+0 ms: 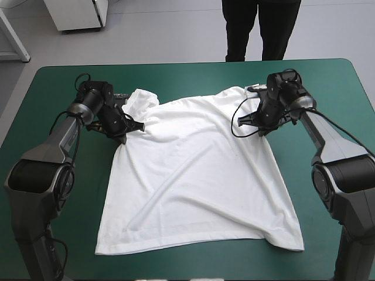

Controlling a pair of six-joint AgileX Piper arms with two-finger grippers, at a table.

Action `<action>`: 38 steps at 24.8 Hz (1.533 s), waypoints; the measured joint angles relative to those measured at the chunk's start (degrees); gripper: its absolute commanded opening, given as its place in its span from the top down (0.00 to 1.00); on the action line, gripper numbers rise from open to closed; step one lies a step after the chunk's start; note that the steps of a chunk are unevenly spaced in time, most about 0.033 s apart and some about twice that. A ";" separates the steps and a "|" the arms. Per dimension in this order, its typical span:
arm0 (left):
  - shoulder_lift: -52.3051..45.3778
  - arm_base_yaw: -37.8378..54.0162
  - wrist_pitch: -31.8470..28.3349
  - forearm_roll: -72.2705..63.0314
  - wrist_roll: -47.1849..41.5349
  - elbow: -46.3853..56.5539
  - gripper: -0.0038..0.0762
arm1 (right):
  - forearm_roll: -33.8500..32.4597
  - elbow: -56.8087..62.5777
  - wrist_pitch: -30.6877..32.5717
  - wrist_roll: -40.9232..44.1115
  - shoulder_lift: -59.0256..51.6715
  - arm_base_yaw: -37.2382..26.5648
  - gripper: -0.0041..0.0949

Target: Fold the cloth

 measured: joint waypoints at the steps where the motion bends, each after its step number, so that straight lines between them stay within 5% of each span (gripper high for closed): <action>1: -0.74 0.00 0.11 0.00 0.51 -1.64 0.98 | -0.26 -0.75 -0.01 0.00 -1.48 0.00 0.97; 24: -28.03 -3.55 2.12 -0.20 4.72 -24.67 0.98 | -6.48 -8.65 0.96 -1.38 -36.44 0.02 0.97; 30: -33.64 -3.67 2.12 -0.20 4.77 -29.38 0.98 | -6.52 -26.06 1.57 -2.01 -37.72 0.06 0.97; 38: -28.71 -3.67 1.96 2.16 4.77 -29.42 0.98 | -6.63 -26.80 1.61 -2.12 -30.57 0.06 0.97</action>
